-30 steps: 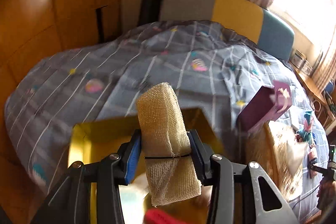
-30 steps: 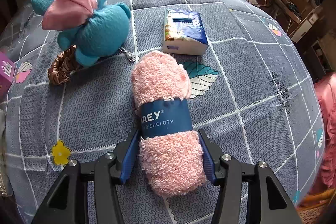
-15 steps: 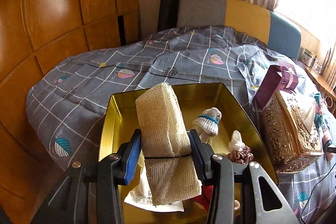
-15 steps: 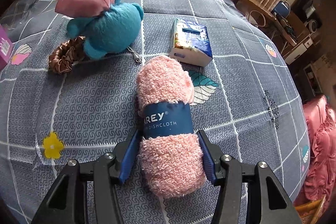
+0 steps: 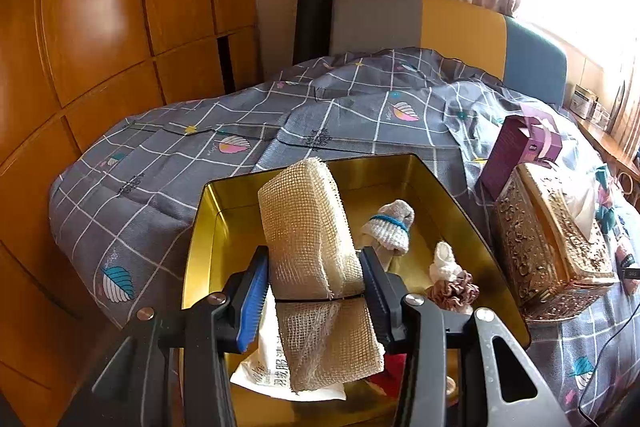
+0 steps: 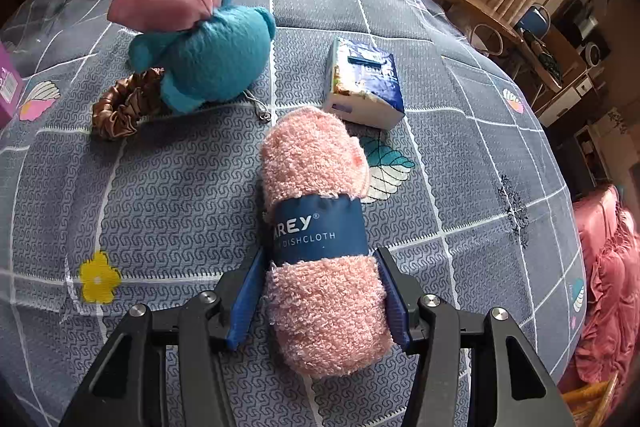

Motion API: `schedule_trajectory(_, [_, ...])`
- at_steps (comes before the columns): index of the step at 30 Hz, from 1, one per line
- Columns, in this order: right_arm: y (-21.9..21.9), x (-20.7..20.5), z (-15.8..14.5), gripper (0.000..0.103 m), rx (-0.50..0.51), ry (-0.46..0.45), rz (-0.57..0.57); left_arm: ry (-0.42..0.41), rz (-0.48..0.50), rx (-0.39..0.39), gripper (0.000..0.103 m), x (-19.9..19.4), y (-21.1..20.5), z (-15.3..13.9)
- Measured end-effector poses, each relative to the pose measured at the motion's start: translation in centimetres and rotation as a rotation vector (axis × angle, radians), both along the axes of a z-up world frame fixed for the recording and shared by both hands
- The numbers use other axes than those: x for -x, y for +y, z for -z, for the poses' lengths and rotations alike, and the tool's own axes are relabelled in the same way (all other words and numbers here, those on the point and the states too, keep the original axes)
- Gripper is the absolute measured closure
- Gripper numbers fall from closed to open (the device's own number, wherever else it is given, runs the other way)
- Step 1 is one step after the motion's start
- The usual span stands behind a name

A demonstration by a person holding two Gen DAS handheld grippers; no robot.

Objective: Organize soft objects
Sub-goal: 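Carry the beige mesh scrubber with the left gripper and drop it into the gold tray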

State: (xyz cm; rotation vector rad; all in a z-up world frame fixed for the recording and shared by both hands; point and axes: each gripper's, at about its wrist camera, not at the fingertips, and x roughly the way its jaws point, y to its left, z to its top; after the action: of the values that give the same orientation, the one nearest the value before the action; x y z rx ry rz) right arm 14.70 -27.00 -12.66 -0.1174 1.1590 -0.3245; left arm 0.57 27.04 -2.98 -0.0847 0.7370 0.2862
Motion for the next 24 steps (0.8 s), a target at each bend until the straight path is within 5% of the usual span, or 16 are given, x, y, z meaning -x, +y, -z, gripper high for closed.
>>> schedule_trajectory(5, [0.0,0.0,0.0,0.048,0.005,0.000,-0.003,0.025,0.000,0.016,0.058,-0.7,0.6,0.6])
schedule_trajectory(17, [0.0,0.0,-0.1,0.048,0.008,0.000,-0.007,0.164,-0.079,0.233,0.054,-6.9,7.6,4.5])
schedule_trajectory(20, [0.0,0.0,-0.1,0.048,0.010,0.001,-0.008,0.153,-0.109,0.232,0.039,-6.0,8.0,4.4])
schedule_trajectory(24, [0.0,0.0,-0.1,0.048,0.016,0.000,-0.012,0.139,-0.125,0.223,0.037,-4.2,7.8,4.2])
